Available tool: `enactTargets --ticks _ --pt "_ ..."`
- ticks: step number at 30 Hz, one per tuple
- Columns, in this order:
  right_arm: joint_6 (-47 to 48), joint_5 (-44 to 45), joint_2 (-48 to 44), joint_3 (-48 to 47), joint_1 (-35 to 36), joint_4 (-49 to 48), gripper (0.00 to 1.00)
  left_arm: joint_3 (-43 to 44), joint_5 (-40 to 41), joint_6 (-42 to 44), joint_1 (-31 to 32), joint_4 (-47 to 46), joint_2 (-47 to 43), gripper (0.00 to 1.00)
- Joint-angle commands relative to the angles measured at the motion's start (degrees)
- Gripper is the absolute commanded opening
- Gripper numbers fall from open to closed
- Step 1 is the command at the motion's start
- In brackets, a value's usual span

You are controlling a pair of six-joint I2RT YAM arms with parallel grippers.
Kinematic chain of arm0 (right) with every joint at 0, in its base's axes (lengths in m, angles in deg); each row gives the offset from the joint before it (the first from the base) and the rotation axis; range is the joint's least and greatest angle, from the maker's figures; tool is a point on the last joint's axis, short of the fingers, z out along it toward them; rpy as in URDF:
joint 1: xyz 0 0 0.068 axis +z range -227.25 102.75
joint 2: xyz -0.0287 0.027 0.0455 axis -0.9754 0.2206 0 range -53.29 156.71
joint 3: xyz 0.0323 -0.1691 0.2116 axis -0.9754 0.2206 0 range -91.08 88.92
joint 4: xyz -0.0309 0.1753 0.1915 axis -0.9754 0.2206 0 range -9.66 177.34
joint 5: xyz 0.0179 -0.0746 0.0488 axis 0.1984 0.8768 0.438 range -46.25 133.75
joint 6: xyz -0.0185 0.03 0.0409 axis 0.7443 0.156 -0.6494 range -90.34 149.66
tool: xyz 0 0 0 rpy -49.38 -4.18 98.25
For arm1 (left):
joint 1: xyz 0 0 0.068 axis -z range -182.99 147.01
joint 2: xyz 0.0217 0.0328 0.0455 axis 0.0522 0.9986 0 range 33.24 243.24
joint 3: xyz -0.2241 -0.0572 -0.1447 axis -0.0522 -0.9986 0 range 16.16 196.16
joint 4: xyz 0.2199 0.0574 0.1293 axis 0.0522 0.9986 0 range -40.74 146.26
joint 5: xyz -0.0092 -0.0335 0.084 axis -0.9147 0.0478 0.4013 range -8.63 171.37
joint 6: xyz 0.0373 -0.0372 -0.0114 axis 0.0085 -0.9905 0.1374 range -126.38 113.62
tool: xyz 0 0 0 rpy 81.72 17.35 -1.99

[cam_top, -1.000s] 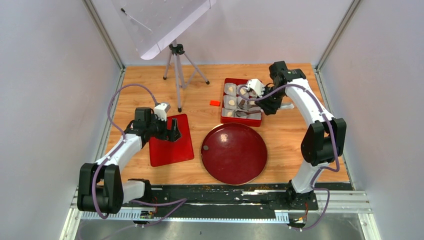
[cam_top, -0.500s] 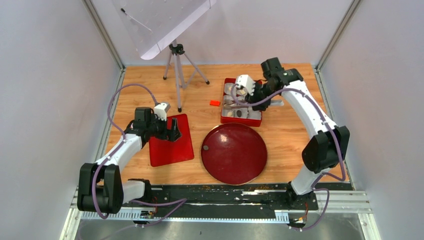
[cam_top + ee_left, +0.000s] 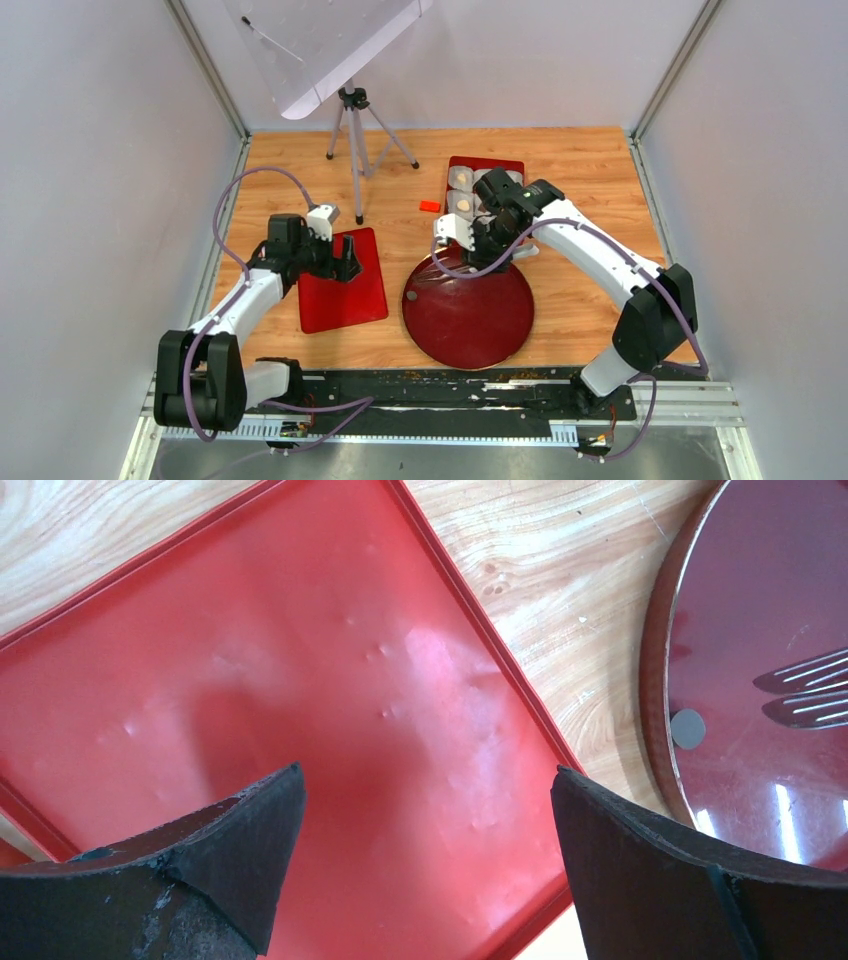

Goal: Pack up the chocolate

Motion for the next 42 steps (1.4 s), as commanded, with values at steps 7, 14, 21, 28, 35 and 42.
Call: enactTargets --ticks 7,14,21,28,35,42 --pt "-3.9 0.0 -3.3 2.4 2.7 -2.7 0.41 -0.5 -0.1 -0.2 -0.7 -1.7 -1.8 1.0" --pt "-5.1 0.4 -1.2 1.8 3.0 -3.9 0.43 -0.6 -0.1 -0.3 -0.7 -1.6 -2.2 1.0" --pt "-5.2 0.4 0.4 2.1 3.7 -4.7 0.43 -0.6 0.0 -0.2 -0.8 -1.6 -2.2 1.0" --pt "-5.7 1.1 1.9 2.7 4.2 -6.0 0.44 -0.7 0.1 -0.4 -0.9 -2.2 -1.9 1.0" --pt "-5.9 0.4 2.9 2.8 4.3 -6.8 0.43 -0.6 0.2 -0.5 -1.0 -2.1 -1.9 1.0" --pt "-6.6 -0.1 3.5 2.9 5.0 -7.8 0.4 -0.7 0.2 -0.6 -1.2 -2.4 -1.8 1.0"
